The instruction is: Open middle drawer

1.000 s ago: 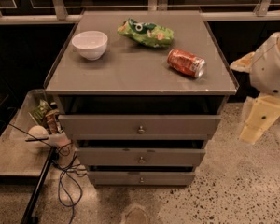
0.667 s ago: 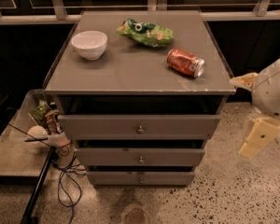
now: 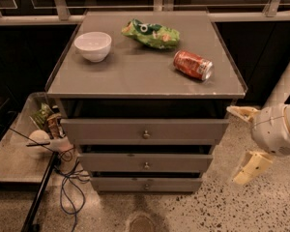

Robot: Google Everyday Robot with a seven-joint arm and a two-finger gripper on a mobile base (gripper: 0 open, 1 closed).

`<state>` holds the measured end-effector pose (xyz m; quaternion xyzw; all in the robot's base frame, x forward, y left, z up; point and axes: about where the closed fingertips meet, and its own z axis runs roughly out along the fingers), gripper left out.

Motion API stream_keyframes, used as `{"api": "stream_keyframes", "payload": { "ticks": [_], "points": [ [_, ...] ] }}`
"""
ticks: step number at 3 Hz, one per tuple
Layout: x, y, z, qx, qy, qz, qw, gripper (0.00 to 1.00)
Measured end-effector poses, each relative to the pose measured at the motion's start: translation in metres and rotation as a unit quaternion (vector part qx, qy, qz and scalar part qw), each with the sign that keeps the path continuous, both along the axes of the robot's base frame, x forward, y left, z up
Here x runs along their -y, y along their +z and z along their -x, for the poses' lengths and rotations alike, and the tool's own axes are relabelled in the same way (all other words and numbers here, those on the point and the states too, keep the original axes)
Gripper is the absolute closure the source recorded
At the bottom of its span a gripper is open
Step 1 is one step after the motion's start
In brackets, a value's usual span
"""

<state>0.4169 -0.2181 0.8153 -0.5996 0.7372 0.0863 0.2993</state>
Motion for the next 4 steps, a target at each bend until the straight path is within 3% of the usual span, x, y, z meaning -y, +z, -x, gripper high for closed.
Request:
{"api": "stream_keyframes", "payload": {
  "ticks": [2,4],
  "points": [
    [-0.007,-0.015,-0.008,-0.007,0.001,-0.001,1.0,0.0],
    [-0.018,-0.073,-0.038,-0.022,-0.004,-0.006,0.9997,0.0]
  ]
}}
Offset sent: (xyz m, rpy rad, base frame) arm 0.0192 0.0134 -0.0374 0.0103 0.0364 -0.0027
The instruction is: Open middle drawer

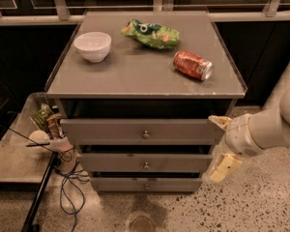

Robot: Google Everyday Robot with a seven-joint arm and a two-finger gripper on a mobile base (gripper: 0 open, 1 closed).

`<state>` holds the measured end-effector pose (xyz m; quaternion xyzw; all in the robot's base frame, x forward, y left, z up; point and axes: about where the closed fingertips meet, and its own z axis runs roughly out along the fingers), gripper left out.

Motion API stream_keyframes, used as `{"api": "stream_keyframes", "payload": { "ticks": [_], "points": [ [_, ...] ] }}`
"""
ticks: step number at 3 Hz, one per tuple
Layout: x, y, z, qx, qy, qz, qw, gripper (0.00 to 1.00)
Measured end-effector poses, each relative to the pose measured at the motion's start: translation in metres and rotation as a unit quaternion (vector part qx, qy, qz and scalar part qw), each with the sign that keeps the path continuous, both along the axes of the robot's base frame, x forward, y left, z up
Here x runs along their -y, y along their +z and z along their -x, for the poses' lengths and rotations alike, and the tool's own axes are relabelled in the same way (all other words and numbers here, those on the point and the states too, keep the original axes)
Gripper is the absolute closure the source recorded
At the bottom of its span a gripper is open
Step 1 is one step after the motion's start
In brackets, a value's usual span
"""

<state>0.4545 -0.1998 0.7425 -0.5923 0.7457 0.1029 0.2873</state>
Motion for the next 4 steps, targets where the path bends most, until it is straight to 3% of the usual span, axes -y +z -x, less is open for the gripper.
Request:
{"api": "stream_keyframes", "payload": {
  "ticks": [2,3,4],
  "points": [
    [-0.001,-0.083,-0.01,0.007,0.005,0.011,0.9999,0.0],
    [-0.004,-0.124,-0.008,0.013,0.023,-0.006,0.9996,0.0],
    [-0.02,-0.189,-0.017,0.008,0.056,-0.048,0.9973,0.0]
  ]
}}
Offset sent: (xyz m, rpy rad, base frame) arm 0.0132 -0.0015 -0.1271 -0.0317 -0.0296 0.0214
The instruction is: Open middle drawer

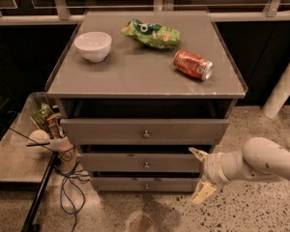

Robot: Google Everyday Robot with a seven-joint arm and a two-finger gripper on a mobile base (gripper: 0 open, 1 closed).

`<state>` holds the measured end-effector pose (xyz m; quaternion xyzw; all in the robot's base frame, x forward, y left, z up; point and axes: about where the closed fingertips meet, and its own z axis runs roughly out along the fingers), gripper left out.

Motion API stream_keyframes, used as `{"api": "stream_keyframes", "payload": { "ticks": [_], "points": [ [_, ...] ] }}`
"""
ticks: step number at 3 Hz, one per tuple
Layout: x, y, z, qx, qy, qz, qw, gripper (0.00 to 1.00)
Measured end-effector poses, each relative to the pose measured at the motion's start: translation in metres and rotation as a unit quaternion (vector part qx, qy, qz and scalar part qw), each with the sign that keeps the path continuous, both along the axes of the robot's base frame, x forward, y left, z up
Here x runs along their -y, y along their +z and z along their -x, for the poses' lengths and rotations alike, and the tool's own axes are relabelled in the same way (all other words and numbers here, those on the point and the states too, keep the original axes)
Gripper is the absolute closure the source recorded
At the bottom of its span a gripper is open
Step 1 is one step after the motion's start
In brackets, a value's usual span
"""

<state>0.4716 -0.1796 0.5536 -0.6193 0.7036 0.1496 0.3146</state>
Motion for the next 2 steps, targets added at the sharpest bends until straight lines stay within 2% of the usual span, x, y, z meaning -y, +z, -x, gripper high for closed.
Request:
{"api": "stream_keyframes", "payload": {
  "ticks": [2],
  "points": [
    [0.004,-0.026,-0.016,0.0,-0.005,0.002,1.0,0.0]
  ]
}}
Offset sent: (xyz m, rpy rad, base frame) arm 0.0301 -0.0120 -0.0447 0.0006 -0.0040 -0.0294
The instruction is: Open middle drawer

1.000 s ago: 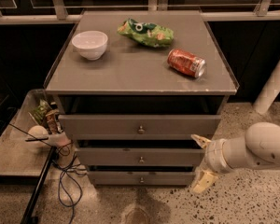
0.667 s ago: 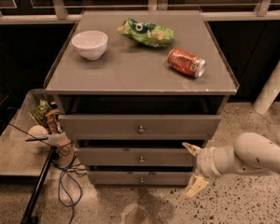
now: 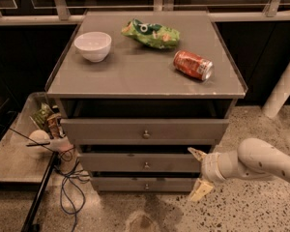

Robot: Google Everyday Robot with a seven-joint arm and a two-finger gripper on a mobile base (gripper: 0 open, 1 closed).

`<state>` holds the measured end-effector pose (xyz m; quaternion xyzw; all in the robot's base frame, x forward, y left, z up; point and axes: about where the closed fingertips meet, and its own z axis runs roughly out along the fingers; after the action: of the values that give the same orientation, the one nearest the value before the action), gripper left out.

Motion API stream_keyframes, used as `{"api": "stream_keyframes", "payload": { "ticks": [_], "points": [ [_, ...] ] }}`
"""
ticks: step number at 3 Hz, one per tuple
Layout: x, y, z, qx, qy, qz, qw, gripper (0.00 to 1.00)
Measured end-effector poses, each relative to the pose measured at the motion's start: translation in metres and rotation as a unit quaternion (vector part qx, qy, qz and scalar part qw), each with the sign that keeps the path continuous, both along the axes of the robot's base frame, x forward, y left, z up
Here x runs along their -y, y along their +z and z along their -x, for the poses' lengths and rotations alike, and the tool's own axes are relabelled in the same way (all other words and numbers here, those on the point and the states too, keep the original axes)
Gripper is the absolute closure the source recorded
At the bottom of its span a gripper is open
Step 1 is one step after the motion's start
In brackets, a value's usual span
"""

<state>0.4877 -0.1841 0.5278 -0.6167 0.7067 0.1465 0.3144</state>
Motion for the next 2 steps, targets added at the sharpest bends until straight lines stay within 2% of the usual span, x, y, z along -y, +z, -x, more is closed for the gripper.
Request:
{"api": "stream_keyframes", "payload": {
  "ticks": [1,2],
  "points": [
    [0.003,-0.012,-0.009,0.001,-0.004,-0.004,1.0,0.0],
    [0.009,-0.036,-0.024,-0.01,-0.013,-0.031,0.9994,0.0]
  ]
}}
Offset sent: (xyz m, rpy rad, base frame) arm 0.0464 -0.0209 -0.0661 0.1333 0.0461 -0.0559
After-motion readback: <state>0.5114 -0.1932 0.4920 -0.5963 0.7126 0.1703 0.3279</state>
